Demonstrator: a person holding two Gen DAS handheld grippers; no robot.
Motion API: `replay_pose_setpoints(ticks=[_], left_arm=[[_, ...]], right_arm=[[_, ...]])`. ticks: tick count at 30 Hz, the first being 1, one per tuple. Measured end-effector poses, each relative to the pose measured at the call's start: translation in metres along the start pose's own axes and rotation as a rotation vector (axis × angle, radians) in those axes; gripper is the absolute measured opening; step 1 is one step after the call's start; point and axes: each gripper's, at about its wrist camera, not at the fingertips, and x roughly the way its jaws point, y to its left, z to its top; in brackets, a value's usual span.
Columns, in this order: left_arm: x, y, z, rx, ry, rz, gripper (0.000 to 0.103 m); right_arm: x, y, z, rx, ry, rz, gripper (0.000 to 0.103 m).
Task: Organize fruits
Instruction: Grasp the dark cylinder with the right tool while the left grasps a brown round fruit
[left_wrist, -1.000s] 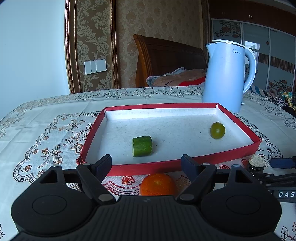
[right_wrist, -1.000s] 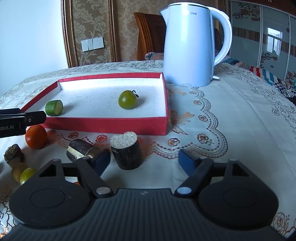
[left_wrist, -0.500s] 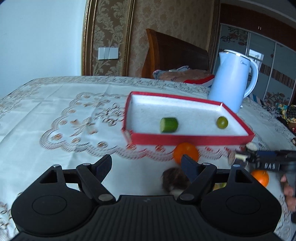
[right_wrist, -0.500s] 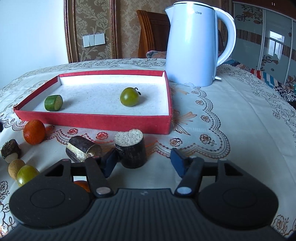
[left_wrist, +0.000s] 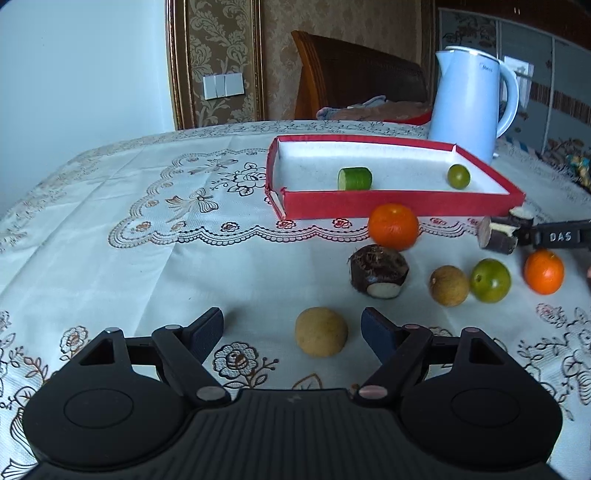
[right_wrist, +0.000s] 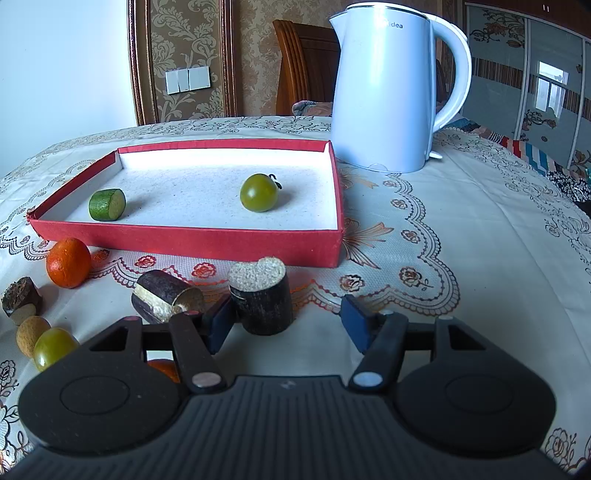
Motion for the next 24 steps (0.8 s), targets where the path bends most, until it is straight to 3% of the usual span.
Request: replay_pose_setpoints(ticks=[11,15,24], left_arm=[[-0.003,-0.013,-0.001,0.069,-0.020,0.054,0.080],[-0.004,-0.012,-0.002,0.063,-0.014,0.010,0.060],[-0.005,-0.016,-0.004,0.063,-0.019,-0.046,0.033]], right_arm=[[0.000,0.000,0.000,0.000,0.000,0.000,0.062],[0.000,0.000,0.000,-0.001,0.001,0.000,0.063],[0.000,0.000,0.000,-0.001,0.001,0.000,0.063]])
